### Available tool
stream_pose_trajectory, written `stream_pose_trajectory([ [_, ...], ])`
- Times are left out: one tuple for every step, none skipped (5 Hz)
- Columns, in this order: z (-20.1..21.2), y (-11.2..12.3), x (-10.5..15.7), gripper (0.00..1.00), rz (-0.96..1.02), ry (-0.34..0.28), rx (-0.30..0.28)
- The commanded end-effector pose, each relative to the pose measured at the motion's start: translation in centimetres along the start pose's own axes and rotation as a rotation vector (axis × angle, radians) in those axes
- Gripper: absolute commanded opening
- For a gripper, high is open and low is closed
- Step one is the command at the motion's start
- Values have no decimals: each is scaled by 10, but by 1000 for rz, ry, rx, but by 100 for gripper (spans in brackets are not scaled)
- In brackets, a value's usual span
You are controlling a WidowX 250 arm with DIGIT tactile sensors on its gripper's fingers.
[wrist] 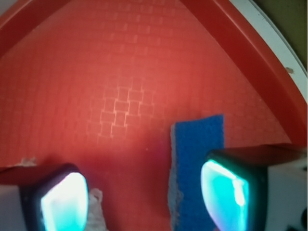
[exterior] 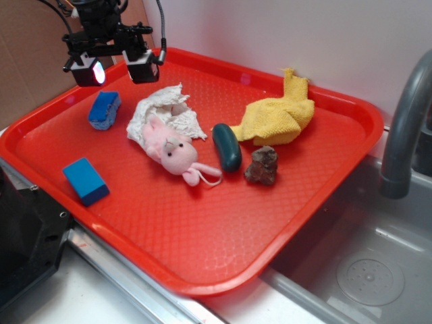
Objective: Grab the blue sponge.
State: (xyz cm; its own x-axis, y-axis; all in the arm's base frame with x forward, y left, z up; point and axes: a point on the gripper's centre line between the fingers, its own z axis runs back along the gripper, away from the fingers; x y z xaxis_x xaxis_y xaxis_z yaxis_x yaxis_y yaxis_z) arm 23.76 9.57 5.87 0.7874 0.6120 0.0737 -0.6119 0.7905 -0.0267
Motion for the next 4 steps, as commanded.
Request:
stream_pose_trajectory([
  [2, 30, -4, 100, 27, -32, -3],
  [-10, 41, -9, 100, 25, -15, 5],
  [-39, 61, -38, 53, -18, -1, -10],
  [-48, 46, -37, 0, -48, 6, -33],
])
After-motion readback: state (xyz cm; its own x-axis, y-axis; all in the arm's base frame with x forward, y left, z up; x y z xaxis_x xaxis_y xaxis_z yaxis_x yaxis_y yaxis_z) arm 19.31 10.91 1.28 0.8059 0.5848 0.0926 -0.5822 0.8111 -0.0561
